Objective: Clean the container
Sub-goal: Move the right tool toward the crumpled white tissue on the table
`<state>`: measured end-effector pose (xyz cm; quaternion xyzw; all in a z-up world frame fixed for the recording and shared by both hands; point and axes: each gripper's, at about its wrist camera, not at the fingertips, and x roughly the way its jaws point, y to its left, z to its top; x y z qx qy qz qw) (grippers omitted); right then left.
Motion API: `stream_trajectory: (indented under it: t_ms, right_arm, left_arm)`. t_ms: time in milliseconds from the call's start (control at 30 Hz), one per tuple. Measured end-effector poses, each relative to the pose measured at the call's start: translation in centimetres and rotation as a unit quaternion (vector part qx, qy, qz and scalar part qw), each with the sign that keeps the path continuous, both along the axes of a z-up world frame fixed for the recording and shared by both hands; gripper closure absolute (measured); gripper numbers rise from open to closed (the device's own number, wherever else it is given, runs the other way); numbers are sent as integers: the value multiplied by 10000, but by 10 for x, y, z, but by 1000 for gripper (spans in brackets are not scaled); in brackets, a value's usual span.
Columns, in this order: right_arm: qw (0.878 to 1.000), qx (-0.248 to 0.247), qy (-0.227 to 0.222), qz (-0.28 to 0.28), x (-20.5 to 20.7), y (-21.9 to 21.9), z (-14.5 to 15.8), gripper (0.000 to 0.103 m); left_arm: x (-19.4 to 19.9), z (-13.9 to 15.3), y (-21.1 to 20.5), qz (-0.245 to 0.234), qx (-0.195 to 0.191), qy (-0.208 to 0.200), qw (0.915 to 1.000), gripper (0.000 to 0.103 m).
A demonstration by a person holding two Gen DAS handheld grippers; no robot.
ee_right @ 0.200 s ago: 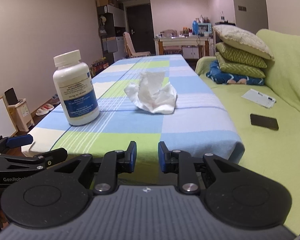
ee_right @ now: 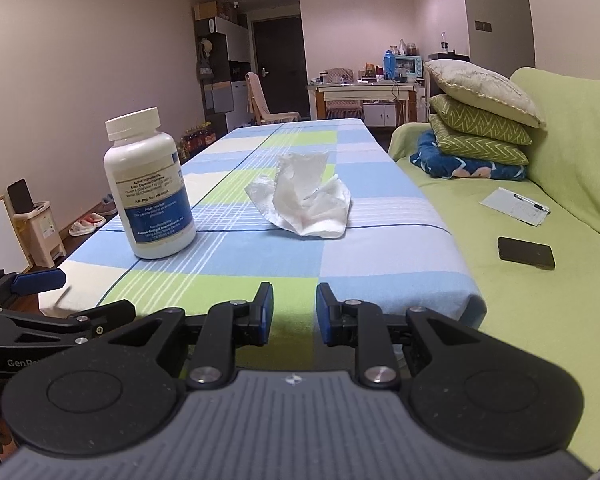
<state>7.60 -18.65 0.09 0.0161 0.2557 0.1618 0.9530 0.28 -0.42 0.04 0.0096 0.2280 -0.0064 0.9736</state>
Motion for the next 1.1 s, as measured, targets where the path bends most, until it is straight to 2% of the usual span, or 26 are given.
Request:
stream_trajectory:
  t_ms: [100, 400, 933, 1100]
  right_arm:
    - [10000, -71, 15, 31, 3, 2, 0, 82]
    - [9942, -660, -747, 395, 1, 21, -1, 82]
    - [9895, -901, -995, 540, 11, 26, -3, 82]
    - [9811, -1279, -1241, 759, 16, 34, -1, 83]
  left_arm:
    - [2, -1, 2, -22, -24, 19, 10000, 1]
    - [10, -5, 7, -50, -87, 5, 9999, 0]
    - [29, -5, 8, -117, -70, -8, 9999, 0]
    - [32, -4, 10, -127, -63, -55, 9999, 0]
